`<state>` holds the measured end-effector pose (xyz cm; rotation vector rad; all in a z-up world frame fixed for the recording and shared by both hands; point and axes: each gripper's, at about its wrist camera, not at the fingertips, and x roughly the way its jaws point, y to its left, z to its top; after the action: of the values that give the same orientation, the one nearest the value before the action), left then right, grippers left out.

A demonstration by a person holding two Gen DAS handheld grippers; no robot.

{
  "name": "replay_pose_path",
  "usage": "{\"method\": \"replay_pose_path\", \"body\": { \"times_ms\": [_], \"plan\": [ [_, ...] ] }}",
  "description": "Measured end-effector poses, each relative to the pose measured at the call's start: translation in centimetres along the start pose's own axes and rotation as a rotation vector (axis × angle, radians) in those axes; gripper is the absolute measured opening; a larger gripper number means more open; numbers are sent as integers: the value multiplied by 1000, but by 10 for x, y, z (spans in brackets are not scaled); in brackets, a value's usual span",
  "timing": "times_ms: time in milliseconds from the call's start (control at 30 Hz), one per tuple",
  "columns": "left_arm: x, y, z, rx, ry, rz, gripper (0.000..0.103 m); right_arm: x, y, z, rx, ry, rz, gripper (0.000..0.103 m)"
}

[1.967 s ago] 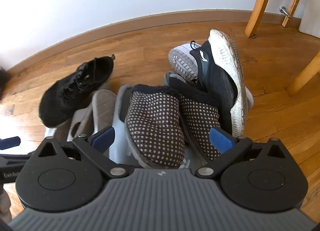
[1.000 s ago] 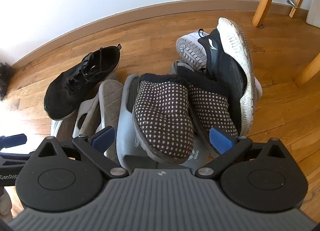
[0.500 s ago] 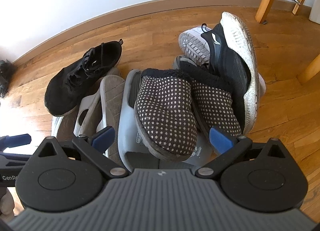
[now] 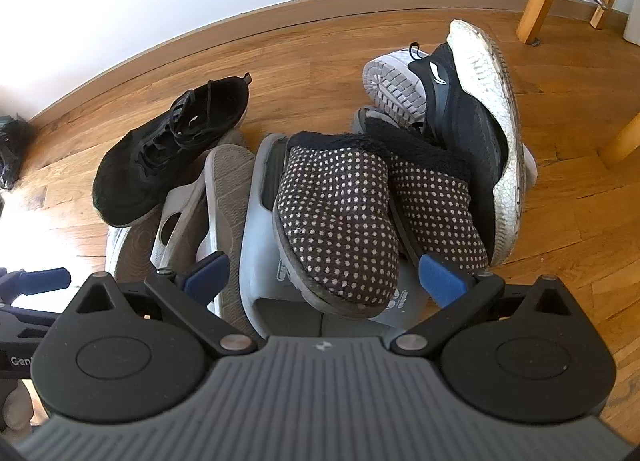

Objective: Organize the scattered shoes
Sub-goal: 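Move the left tool over the shoe pile toward the dotted slipper, then lower the left tool onto the dotted slipper and close on its collar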

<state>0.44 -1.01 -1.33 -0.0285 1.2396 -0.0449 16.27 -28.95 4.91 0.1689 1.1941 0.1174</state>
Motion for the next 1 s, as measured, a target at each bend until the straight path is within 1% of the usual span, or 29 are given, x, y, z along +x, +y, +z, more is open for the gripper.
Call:
{"method": "replay_pose_path", "body": {
  "times_ms": [400,533,767,900,1000],
  "plan": [
    [5,0,-1,-2,4,10,103,7,-3,-2,11,23,-10,102],
    [6,6,-2,-7,8,-2,103,7,-3,-2,12,24,-10,102],
    [14,15,2,-55,0,-25,103,10,-8,-2,20,24,-15,102],
    [20,21,4,-83,-5,-38,103,14,-21,-1,52,8,3,102],
    [21,20,3,-80,-20,-53,102,16,-32,-1,80,-6,24,102]
  ]
}}
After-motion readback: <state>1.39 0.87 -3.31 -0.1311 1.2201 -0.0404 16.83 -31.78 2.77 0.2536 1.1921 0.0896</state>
